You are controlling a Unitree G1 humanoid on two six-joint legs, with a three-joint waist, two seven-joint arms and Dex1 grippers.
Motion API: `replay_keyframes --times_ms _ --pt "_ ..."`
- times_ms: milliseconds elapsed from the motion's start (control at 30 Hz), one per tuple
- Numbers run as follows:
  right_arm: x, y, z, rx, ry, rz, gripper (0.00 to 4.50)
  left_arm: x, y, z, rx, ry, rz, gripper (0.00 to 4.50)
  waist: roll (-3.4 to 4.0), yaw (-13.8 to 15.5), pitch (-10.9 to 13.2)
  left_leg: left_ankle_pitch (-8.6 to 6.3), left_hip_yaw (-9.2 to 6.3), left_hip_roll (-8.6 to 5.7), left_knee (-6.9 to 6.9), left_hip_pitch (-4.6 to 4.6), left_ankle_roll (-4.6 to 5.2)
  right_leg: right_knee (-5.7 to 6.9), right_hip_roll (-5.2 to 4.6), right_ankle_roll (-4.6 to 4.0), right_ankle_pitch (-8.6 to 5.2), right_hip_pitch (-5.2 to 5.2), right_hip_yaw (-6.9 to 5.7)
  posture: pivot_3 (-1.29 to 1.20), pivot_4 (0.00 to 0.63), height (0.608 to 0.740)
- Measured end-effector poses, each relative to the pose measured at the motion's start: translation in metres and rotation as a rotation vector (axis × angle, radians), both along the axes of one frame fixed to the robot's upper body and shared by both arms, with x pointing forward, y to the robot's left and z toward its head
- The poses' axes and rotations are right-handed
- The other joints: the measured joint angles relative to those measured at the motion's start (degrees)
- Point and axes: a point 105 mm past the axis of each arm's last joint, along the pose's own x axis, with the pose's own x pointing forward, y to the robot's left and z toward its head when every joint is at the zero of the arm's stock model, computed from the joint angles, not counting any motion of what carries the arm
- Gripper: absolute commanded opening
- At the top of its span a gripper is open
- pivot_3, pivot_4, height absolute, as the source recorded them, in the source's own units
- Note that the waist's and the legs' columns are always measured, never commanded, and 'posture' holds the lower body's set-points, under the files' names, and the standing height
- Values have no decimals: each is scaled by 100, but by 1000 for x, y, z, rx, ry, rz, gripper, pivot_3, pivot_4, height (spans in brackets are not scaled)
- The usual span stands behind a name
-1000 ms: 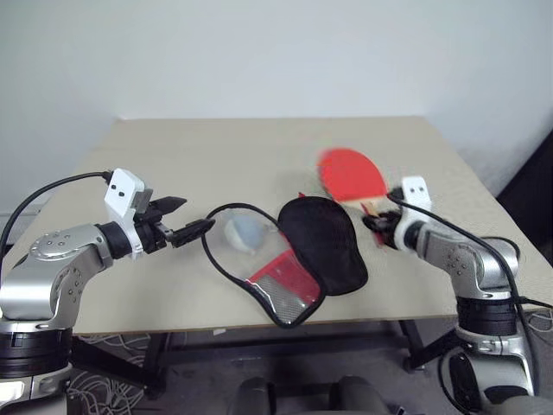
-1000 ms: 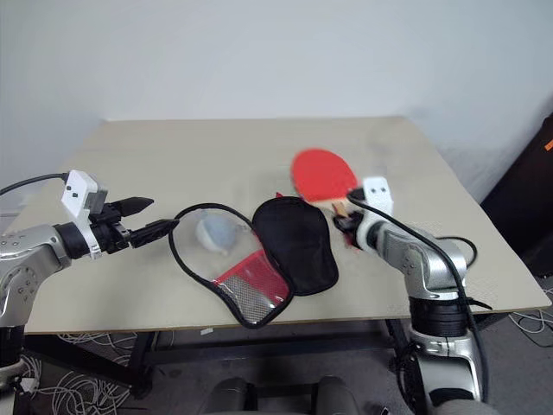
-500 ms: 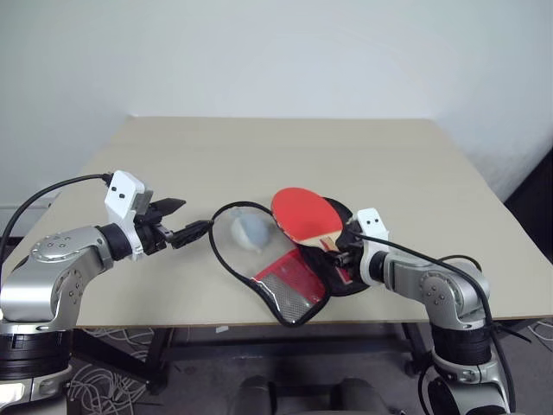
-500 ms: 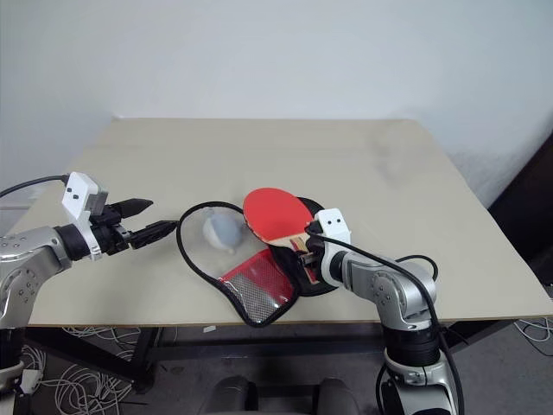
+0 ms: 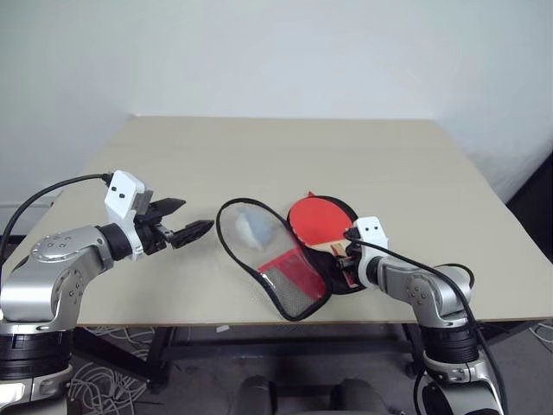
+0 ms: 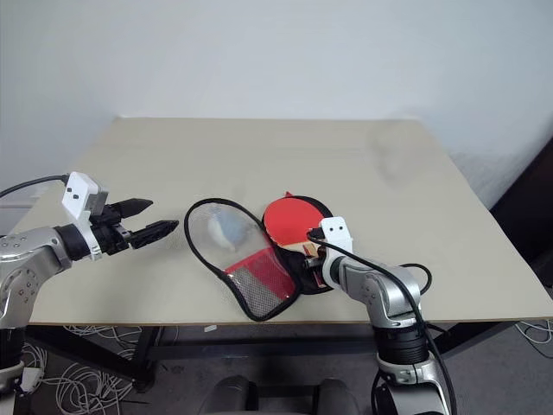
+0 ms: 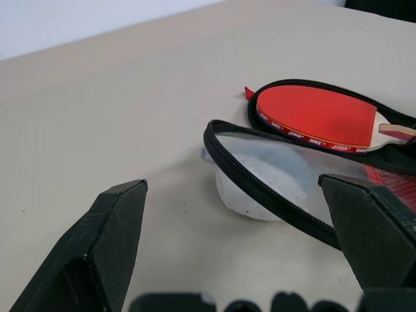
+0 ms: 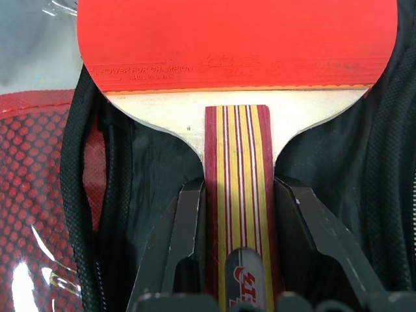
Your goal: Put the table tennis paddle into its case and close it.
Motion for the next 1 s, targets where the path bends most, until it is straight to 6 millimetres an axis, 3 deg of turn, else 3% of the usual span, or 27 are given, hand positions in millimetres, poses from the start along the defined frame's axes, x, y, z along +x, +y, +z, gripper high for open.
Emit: replay_keyframes --times_ms 367,667,700,800,900,1000 --pt "3 -4 0 -40 -11 -33 1105 0 1 -2 0 4 6 4500 0 0 0 0 0 0 0 0 0 0 0 0 0 0 0 0 0 740" --pt "11 1 12 -27 -59 -39 4252 0 2 -3 -5 14 4 4500 0 0 0 0 0 0 -1 0 0 0 0 0 0 -1 0 0 0 740" --pt "11 2 14 -15 -54 -31 4448 -1 4 -3 -7 18 5 4500 1 -1 1 0 0 0 0 0 0 0 0 0 0 -1 0 0 0 740" --pt "14 8 34 47 -80 38 4448 -3 13 5 -9 4 13 4500 1 -6 1 0 0 1 -4 0 0 0 1 0 0 -3 0 0 0 740" --pt "11 15 70 165 -167 180 4448 -16 30 11 -16 25 26 4500 5 -44 3 0 3 2 -12 0 0 -3 1 -1 0 -7 2 0 0 740" --pt "8 2 97 221 -242 244 4448 -28 51 11 -32 46 91 4500 3 -46 2 0 2 4 -15 4 0 -7 -1 -2 -2 -1 -3 0 0 740"
